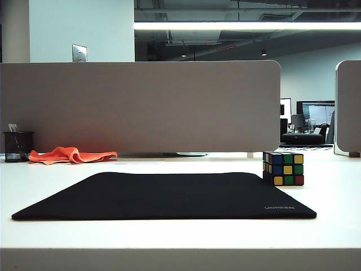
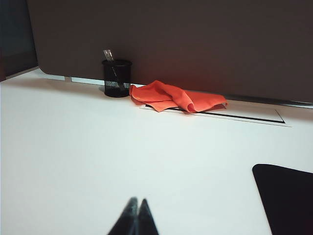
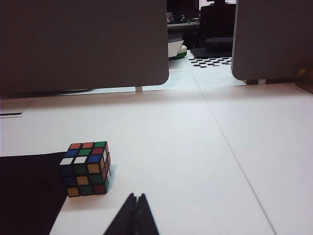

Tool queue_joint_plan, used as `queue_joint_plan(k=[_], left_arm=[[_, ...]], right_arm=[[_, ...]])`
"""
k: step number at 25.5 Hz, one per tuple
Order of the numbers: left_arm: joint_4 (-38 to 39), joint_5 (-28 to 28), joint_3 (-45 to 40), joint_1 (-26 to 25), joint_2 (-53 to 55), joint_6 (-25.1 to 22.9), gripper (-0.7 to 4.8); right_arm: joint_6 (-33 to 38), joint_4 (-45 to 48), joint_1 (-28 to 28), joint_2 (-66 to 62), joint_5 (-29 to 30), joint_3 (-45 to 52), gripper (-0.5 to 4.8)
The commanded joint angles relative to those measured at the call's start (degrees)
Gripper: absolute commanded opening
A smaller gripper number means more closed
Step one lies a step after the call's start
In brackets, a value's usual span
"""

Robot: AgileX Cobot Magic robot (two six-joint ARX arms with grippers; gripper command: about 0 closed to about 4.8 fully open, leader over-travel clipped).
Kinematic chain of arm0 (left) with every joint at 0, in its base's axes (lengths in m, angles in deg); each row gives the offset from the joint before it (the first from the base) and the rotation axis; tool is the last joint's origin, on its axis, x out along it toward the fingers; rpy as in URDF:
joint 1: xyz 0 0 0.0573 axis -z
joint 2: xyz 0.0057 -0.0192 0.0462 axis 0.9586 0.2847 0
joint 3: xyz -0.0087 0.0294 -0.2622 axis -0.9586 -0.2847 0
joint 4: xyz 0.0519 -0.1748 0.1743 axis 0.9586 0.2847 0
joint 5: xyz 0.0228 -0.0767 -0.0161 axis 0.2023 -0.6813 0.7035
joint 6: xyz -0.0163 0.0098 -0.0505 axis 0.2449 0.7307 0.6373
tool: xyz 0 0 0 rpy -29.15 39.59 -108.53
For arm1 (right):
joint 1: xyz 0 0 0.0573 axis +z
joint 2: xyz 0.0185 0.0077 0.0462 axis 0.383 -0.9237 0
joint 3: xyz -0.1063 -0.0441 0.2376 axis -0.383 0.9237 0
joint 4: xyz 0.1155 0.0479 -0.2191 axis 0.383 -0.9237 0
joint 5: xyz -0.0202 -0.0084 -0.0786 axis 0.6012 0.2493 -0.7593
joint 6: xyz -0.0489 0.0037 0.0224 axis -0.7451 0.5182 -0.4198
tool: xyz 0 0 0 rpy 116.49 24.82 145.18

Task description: Pick up the cube on the right side of the mouse pad, then place it in the center of the mouse pad.

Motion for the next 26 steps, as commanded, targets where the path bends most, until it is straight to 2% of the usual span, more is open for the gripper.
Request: queue_joint_plan(k=[1, 5, 10, 12, 13, 14, 15, 17, 22, 26], left_arm=[[-0.7, -0.1, 0.3, 0.0, 0.0, 0.0, -0.06], [-0.4, -4.4, 0.3, 0.0, 0.0, -0.1, -0.06], [1.0, -5.1, 0.3, 0.0, 0.0, 0.0, -0.06], [0.9, -9.3, 0.5, 0.0, 0.0, 0.1, -0.06], [1.4, -13.6, 1.4, 0.0, 0.0, 0.5, -0.06], [2.6, -14.9, 2.3, 0.0, 0.0, 1.1, -0.06], [8.0, -15.6, 5.4, 0.0, 0.0, 1.2, -0.06], [14.0, -15.6, 10.3, 0.0, 0.0, 0.6, -0.06], [15.0, -20.9, 15.6, 0.0, 2.9, 0.6, -0.06], [15.1, -24.9, 19.6, 0.0, 9.5, -0.8, -0.06]], right_arm=[[0.1, 1.0, 0.0, 0.1, 0.1, 0.3, -0.01], [0.1, 1.0, 0.1, 0.1, 0.2, 0.3, -0.01], [0.7, 1.3, 0.1, 0.1, 1.0, 0.3, -0.01], [4.2, 2.3, 0.1, 0.1, 2.6, 0.2, -0.01], [5.3, 2.5, 0.1, 0.1, 2.7, -0.2, -0.02], [5.2, 1.8, 0.1, 0.1, 2.6, -0.6, -0.03], [5.2, 0.2, 0.1, 0.1, 2.2, -1.7, -0.03], [4.7, -2.4, 0.1, -0.1, 2.2, -4.0, -0.03], [4.7, -10.1, 0.1, -0.2, 2.3, -9.8, -0.04], [4.7, -13.0, 0.1, -1.2, 3.5, -13.7, -0.04]])
